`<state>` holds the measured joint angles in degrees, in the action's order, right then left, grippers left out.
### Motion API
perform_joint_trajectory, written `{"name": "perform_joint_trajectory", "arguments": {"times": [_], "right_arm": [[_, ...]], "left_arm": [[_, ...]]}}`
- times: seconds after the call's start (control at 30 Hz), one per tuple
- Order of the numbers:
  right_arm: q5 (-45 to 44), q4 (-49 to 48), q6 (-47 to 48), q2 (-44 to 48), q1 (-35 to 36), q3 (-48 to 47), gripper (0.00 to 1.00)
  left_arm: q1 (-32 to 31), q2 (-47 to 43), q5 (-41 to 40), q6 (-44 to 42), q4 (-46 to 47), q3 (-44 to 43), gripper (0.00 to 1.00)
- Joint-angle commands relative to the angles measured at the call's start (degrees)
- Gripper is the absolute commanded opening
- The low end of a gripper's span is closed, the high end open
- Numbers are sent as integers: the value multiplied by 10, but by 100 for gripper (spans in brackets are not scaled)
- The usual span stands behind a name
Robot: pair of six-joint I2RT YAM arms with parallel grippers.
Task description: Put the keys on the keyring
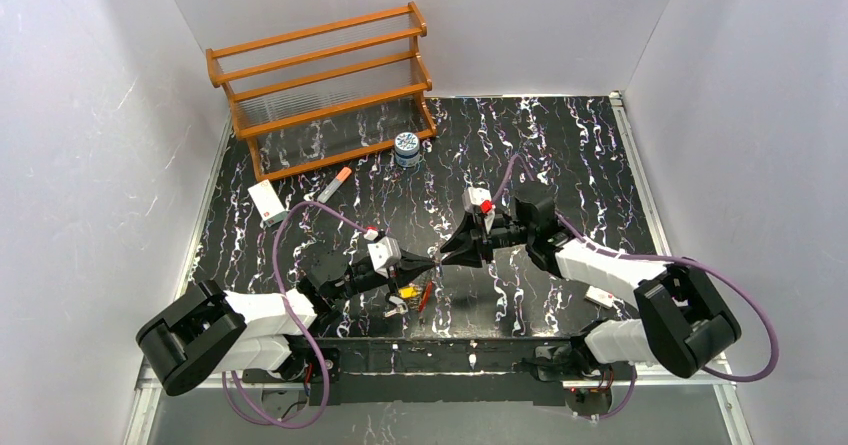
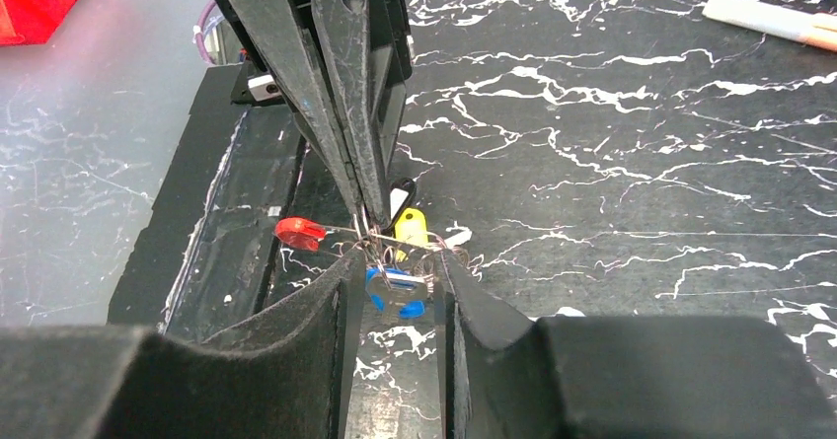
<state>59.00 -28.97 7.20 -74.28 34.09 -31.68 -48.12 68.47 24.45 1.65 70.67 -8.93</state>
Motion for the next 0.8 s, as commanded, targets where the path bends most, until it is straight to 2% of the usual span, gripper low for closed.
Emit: {"name": "perform_joint_trajectory", "arguments": {"times": [0.0,0.3,0.53,0.77], "right_arm": [[30,-38,-4,-17,-1,-19,39],[39,-71,-13,-35,5,-21,38],[49,-83,-22,-56,9,-32,24],[51,-81,-21,-54,9,-29,1]], "left_arm": [[-1,-4,4,0,30,-6,0],[-1,4,8,-1,31,-13,0],[-1,12,10,-1,31,-18,0],[-1,6,7,-1,31,-13,0]]}}
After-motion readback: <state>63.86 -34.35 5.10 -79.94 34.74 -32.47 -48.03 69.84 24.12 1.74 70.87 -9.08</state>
